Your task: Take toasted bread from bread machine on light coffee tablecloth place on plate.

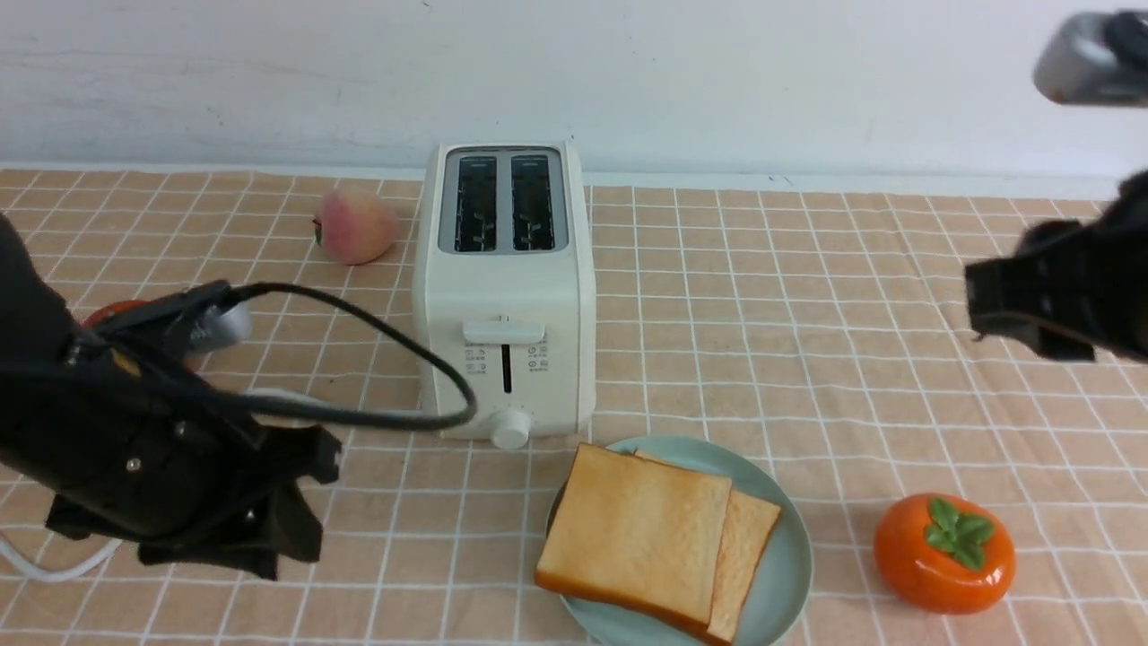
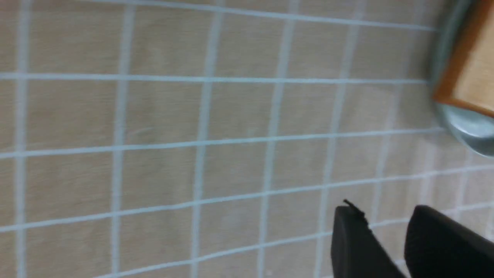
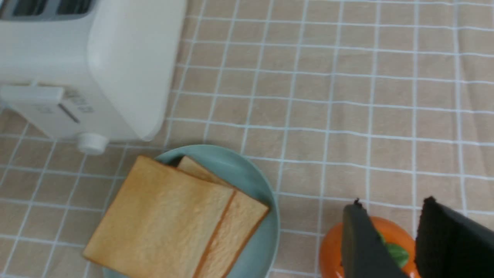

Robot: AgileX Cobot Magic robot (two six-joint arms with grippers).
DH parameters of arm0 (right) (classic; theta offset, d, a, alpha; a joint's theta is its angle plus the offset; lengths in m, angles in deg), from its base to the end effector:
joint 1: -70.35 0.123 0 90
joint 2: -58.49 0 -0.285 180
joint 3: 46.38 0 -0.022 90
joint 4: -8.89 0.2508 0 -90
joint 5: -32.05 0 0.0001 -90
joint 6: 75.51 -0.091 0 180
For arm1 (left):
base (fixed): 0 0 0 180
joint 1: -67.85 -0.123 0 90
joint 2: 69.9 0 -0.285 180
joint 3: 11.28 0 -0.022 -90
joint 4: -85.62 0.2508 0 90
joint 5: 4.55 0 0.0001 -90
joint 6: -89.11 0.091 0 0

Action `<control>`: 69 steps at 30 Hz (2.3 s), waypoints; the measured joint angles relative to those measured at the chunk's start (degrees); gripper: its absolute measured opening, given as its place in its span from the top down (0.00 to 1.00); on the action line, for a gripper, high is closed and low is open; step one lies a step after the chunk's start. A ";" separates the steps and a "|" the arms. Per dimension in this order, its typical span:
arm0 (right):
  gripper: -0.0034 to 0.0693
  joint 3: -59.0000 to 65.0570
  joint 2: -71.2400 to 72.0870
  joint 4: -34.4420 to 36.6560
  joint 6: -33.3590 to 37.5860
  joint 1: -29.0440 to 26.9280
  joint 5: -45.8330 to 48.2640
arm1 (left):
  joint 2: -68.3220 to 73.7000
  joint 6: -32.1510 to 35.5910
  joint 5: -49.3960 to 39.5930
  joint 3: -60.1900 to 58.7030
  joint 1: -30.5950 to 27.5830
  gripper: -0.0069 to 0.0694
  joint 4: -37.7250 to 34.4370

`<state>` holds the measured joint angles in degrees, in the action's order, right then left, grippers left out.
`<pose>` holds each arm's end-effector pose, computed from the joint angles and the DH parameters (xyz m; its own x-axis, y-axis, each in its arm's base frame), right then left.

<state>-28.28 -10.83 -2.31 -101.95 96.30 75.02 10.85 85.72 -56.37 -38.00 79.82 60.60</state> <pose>0.2014 0.0846 0.3650 -0.6542 0.0259 -0.7559 -0.1453 0.9765 0.1592 0.2228 -0.0782 0.2712 -0.9543 -0.1192 -0.2739 0.0073 0.9073 -0.4204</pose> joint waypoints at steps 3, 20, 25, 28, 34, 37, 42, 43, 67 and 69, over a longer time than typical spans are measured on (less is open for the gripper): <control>0.78 8.12 6.01 -6.89 -8.80 0.00 -3.73 | -5.37 5.16 0.13 -2.28 4.18 0.82 -4.35; 0.98 42.75 48.54 -18.62 -18.17 0.00 -8.17 | -38.77 -9.54 -10.48 -12.55 6.65 0.93 -5.42; 0.98 44.42 58.61 -18.59 -18.23 0.00 -5.47 | -52.40 -14.38 -12.73 -12.79 6.65 0.93 -3.85; 0.98 44.42 61.72 -19.18 -18.23 0.00 -6.02 | -58.53 -14.77 -9.88 -12.79 6.65 0.93 0.89; 0.97 44.42 62.20 -19.30 -18.23 0.00 -6.19 | -61.04 -14.77 -1.60 -12.79 6.65 0.93 15.65; 0.97 44.42 62.20 -19.30 -18.23 0.00 -6.19 | -60.97 -14.77 -1.17 -12.79 6.65 0.93 19.46; 0.96 44.42 62.20 -19.30 -18.23 0.00 -6.19 | -60.97 -14.77 -1.23 -12.79 6.65 0.93 21.01; 0.96 44.42 62.20 -19.30 -18.23 0.00 -6.19 | -60.97 -14.77 -1.23 -12.79 6.65 0.93 21.00; 0.95 44.42 62.20 -19.36 -18.23 0.00 -6.34 | -73.61 -14.97 29.81 -46.84 -8.34 0.92 28.46; 0.94 44.42 62.20 -19.48 -18.23 0.00 -6.40 | -73.61 -14.97 29.08 -49.07 -8.57 0.91 28.48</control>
<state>16.15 51.37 -21.79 -120.18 96.30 68.63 -62.76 70.74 -27.28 -87.08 71.25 89.07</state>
